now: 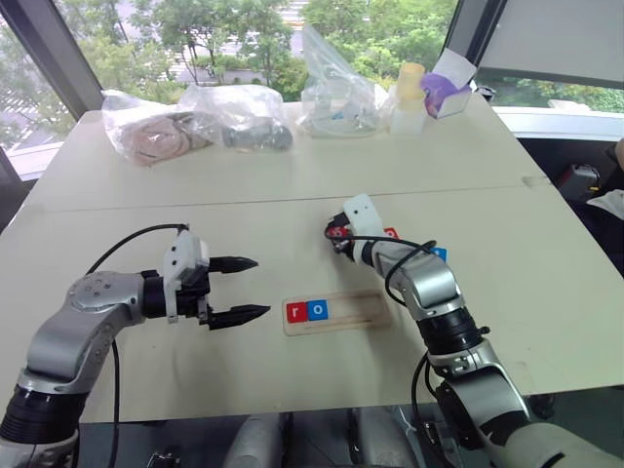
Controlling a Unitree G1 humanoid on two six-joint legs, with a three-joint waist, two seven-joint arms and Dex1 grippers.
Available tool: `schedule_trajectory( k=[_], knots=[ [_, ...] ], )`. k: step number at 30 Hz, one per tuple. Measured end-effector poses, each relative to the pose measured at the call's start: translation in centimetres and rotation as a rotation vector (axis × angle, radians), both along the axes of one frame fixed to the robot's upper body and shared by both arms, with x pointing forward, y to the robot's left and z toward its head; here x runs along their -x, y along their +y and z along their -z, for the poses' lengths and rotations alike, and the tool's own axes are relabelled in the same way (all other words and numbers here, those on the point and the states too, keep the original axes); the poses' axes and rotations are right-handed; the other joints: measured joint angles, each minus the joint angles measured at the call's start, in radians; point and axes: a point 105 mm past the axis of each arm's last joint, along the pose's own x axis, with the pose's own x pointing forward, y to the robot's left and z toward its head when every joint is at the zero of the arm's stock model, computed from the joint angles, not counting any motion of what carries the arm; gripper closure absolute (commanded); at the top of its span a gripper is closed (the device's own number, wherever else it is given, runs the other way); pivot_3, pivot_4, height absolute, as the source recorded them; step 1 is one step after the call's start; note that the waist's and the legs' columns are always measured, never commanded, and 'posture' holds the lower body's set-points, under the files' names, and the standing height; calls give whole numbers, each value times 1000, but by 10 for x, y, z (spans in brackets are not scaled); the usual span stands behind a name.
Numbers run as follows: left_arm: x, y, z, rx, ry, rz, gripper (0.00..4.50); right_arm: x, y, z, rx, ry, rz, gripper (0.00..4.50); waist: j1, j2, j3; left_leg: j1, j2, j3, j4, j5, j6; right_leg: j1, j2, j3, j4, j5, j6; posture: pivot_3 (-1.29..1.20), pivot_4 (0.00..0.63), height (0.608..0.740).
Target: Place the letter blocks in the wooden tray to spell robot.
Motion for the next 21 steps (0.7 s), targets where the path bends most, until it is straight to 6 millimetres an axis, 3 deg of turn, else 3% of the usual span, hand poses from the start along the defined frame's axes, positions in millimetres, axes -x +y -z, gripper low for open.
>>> schedule_trajectory(
  k=[4, 10, 16, 21],
  knots=[
    [-2, -4, -3, 7, -13, 13, 0, 11, -14, -7, 28, -8, 13, 3370, 9, 0, 0, -2, -1, -1, 0, 0, 0, -1, 0, 0, 0, 0, 0, 0, 150, 740],
    [-7, -15, 1, 26, -2, 62, 0, 66, -82, -37, 49, 11, 120, 3370, 6, 0, 0, -8, -1, -1, 1, 0, 0, -6, -1, -1, -1, 0, 0, 0, 150, 740],
    [-12, -20, 5, 25, 0, 101, 0, 116, -101, -24, 12, 120, 167, 3370, 7, 0, 0, -8, 4, 0, 1, 0, 0, -7, 3, -1, -1, 1, -1, 0, 150, 740],
    [-18, -22, 2, 40, -17, 108, 0, 137, -108, -5, -45, 167, 247, 3370, 6, 0, 0, -8, 4, 1, 3, 0, 0, -7, 3, 0, 0, 1, -1, 0, 150, 740]
  ],
)
